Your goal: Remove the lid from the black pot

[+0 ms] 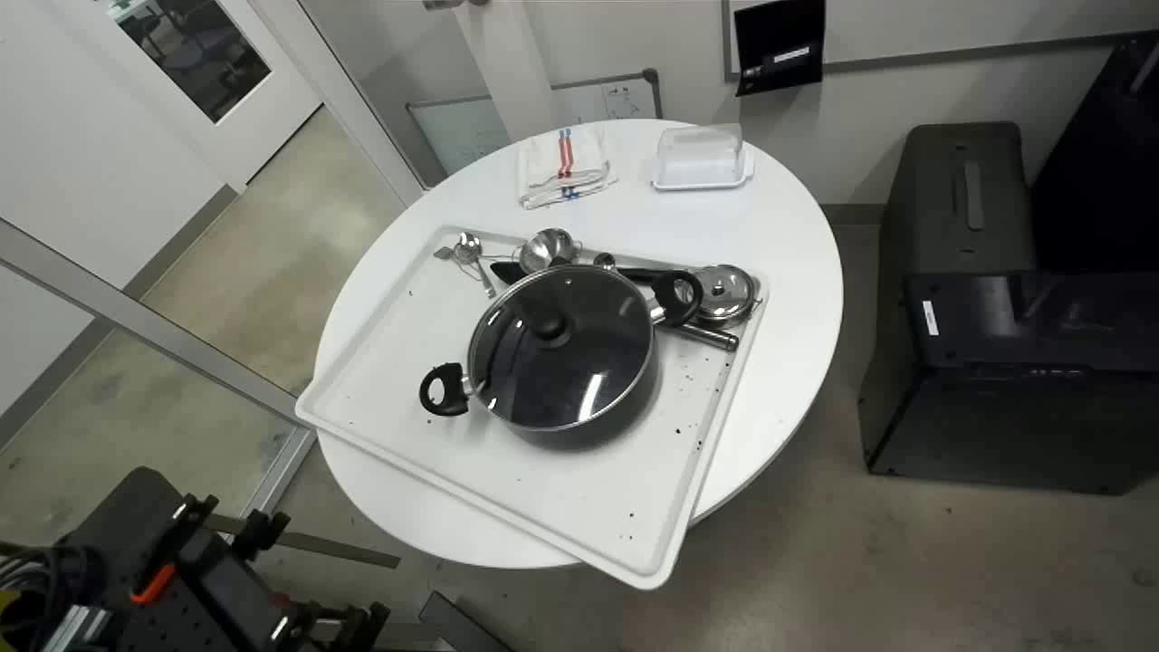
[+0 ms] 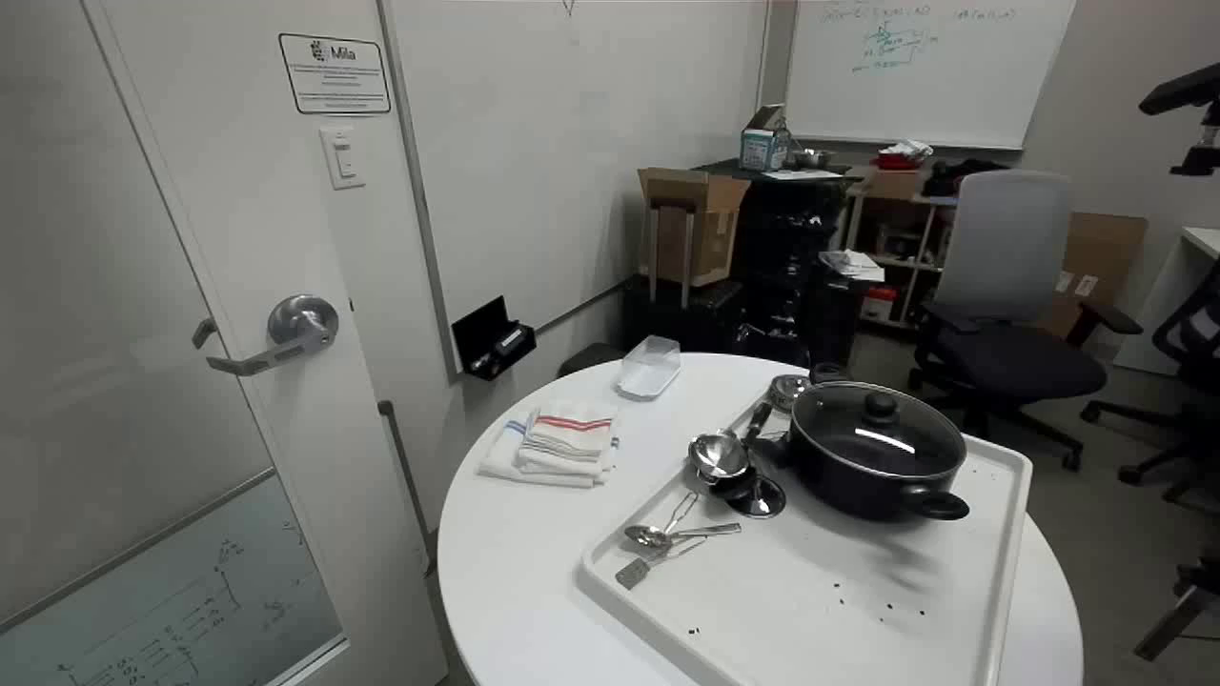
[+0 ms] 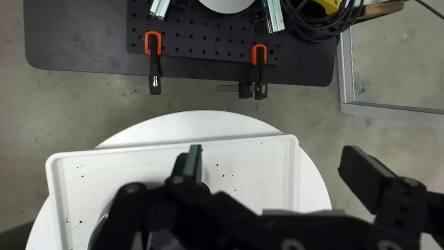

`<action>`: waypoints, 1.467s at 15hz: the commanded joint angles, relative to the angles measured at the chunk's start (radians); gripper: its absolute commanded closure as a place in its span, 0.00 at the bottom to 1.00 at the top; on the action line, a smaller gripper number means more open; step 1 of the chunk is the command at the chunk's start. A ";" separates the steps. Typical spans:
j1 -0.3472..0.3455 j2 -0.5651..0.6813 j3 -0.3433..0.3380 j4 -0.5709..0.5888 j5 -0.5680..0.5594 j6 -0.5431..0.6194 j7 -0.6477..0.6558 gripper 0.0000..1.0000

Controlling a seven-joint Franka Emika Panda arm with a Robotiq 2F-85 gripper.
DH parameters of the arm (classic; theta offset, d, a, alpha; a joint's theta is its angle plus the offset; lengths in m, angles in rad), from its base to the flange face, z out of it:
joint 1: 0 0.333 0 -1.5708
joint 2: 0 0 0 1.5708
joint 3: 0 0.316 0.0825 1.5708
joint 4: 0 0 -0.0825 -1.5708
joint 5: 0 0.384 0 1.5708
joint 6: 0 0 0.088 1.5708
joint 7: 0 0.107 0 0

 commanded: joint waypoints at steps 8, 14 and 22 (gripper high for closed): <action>-0.010 0.023 0.015 0.007 0.008 0.011 0.002 0.00; -0.001 0.150 0.049 0.029 0.024 0.124 0.060 0.00; -0.006 0.440 0.097 0.097 0.049 0.430 0.172 0.00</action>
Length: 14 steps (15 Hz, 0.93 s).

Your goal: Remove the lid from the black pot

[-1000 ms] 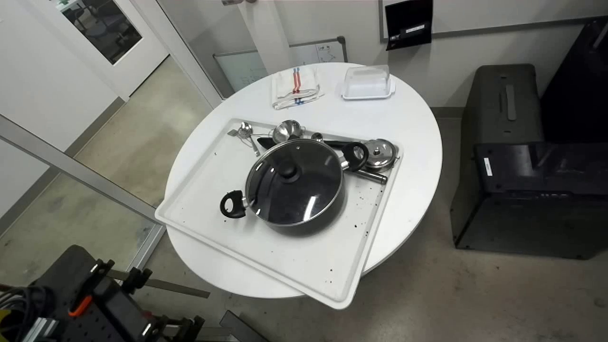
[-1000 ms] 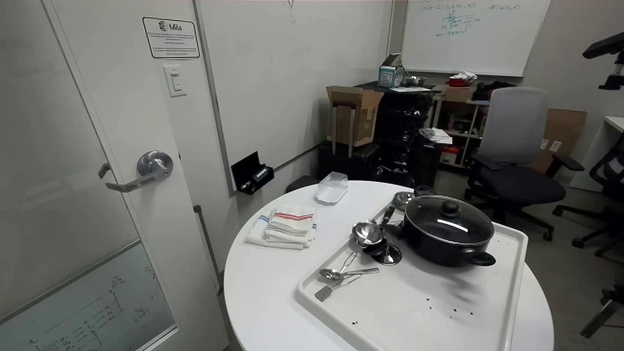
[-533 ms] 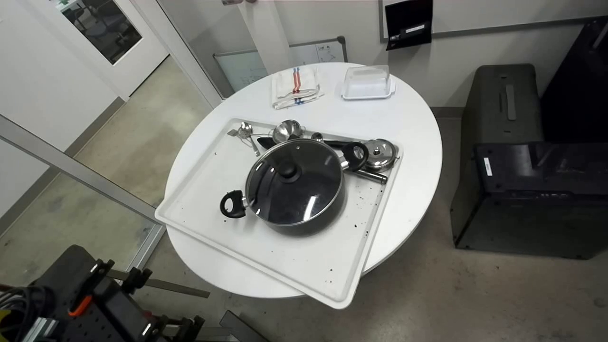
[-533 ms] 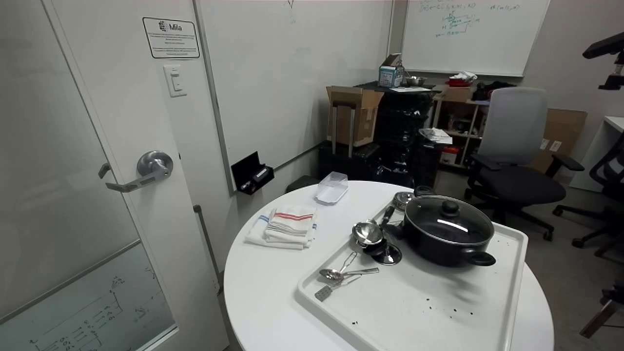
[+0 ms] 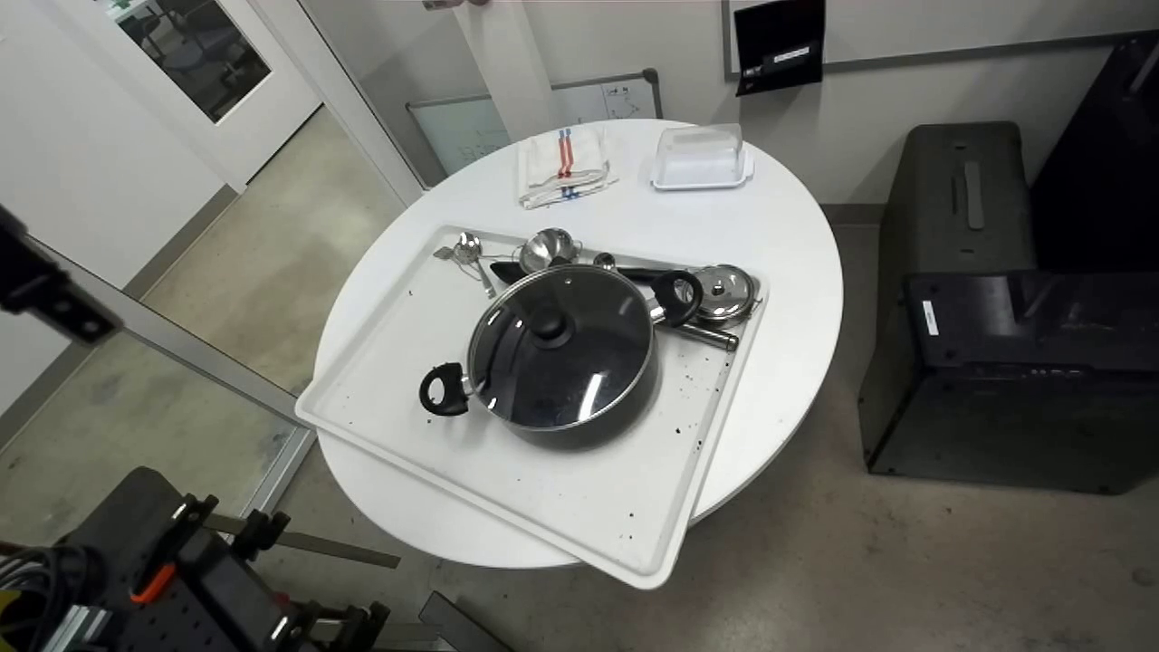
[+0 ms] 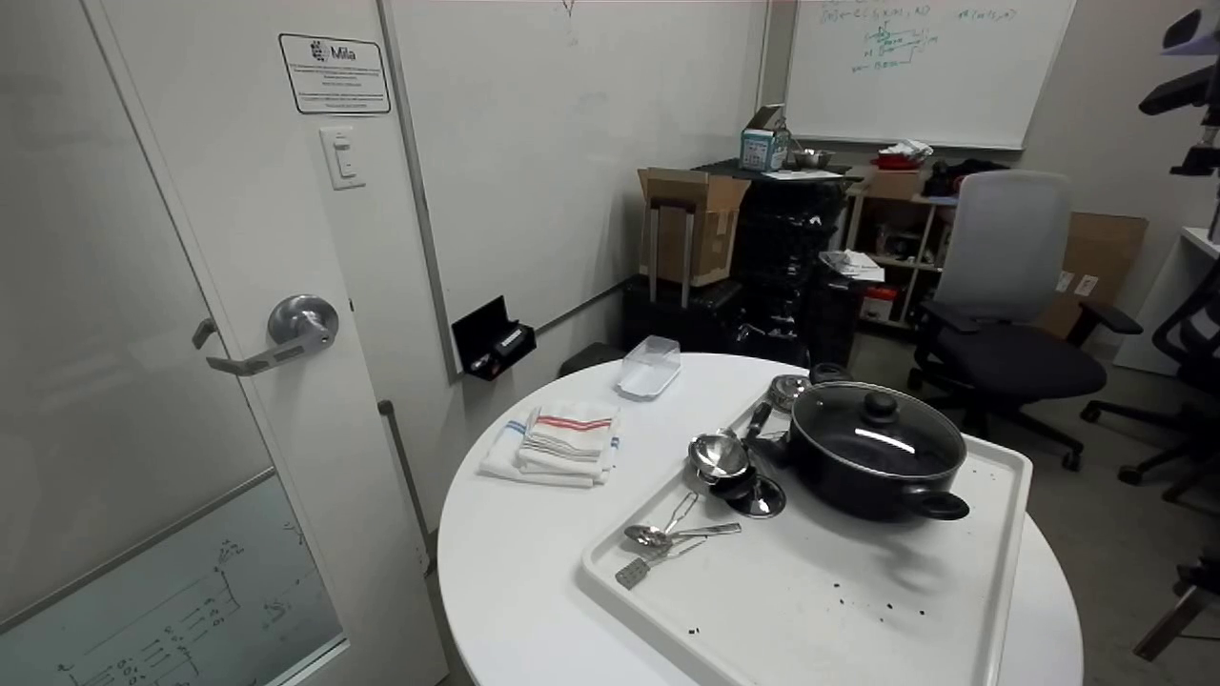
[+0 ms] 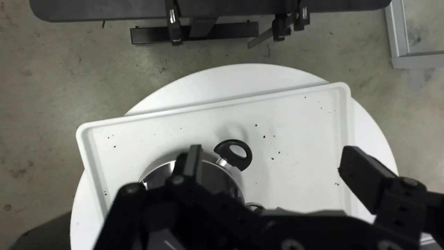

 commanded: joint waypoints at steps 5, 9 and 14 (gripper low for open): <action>-0.010 0.323 0.046 0.123 0.030 0.315 0.114 0.00; -0.013 0.486 0.061 0.190 0.020 0.464 0.172 0.00; -0.021 0.670 0.062 0.285 0.017 0.597 0.215 0.00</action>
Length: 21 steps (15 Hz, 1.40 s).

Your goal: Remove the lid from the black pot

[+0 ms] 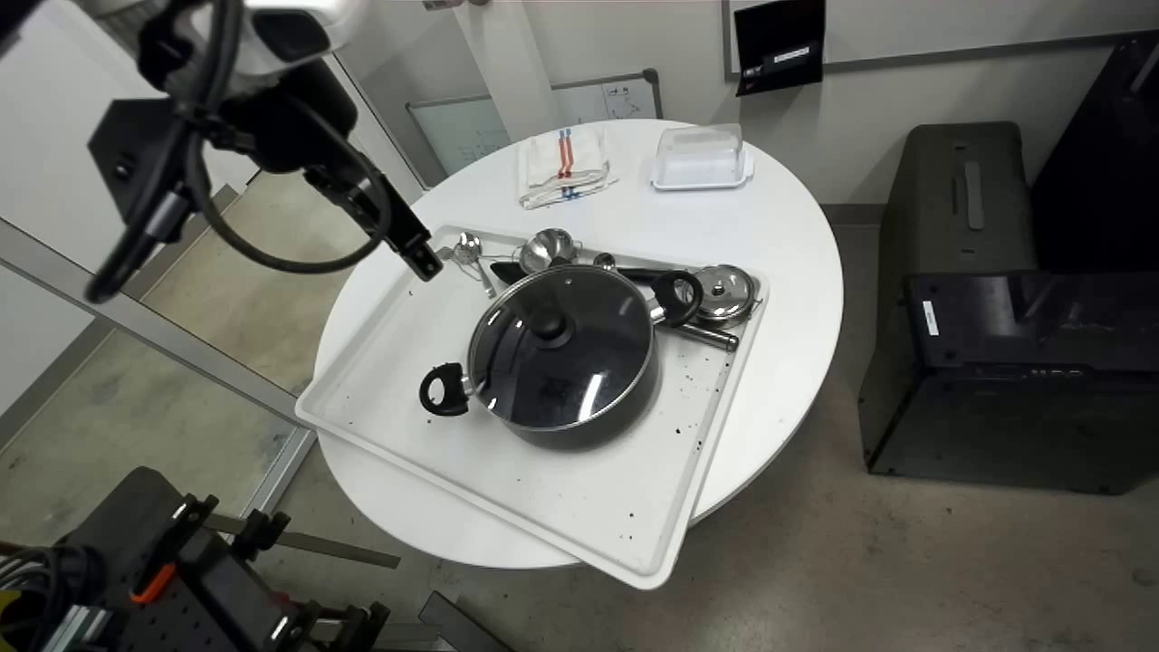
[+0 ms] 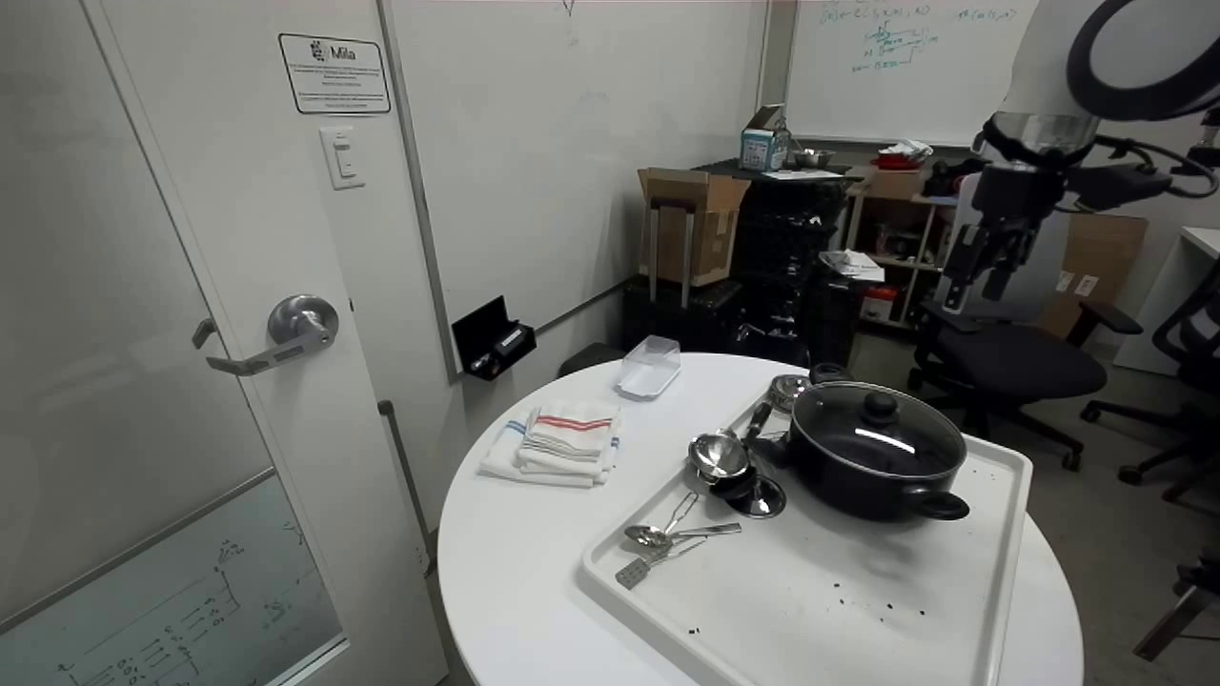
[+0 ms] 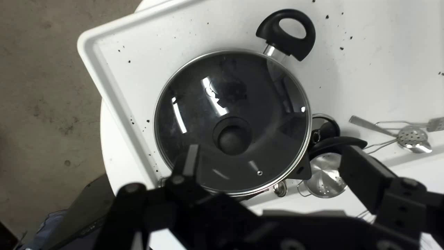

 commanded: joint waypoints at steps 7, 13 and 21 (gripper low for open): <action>-0.021 0.337 0.000 0.224 -0.005 0.123 0.097 0.00; -0.025 0.475 0.001 0.297 0.006 0.165 0.120 0.00; -0.025 0.588 0.005 0.343 0.008 0.223 0.114 0.00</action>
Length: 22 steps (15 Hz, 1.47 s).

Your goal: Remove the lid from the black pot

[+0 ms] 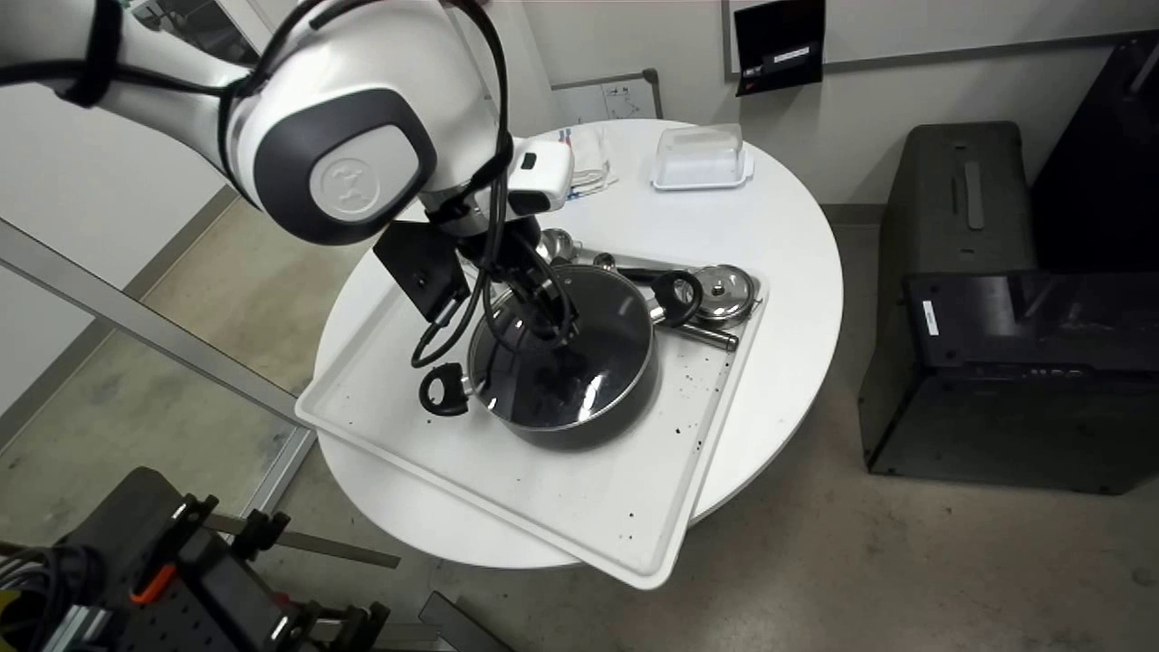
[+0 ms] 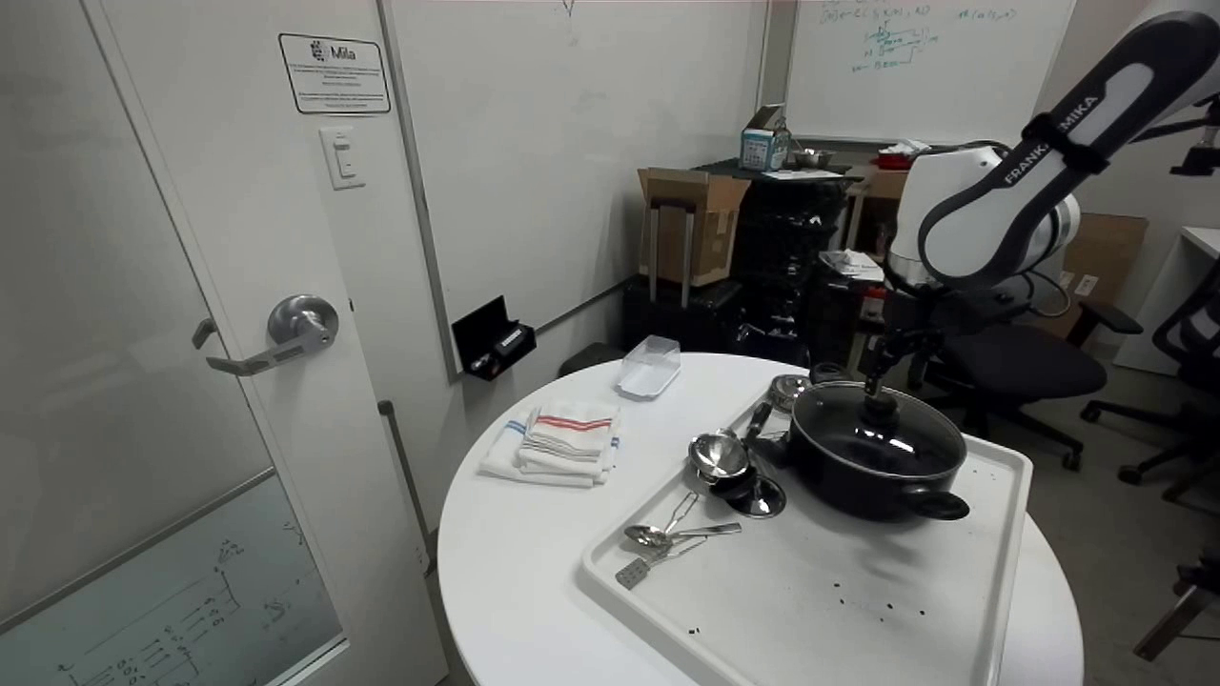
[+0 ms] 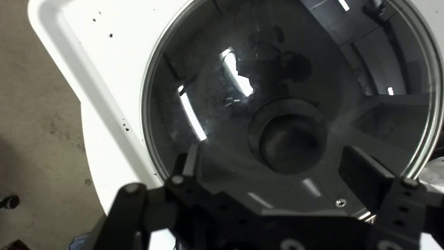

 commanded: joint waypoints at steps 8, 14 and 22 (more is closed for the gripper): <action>0.000 0.090 0.011 0.037 0.007 0.072 0.003 0.00; -0.003 0.087 0.023 0.031 0.009 0.087 -0.006 0.57; -0.019 0.040 0.032 0.000 0.014 0.074 -0.025 0.73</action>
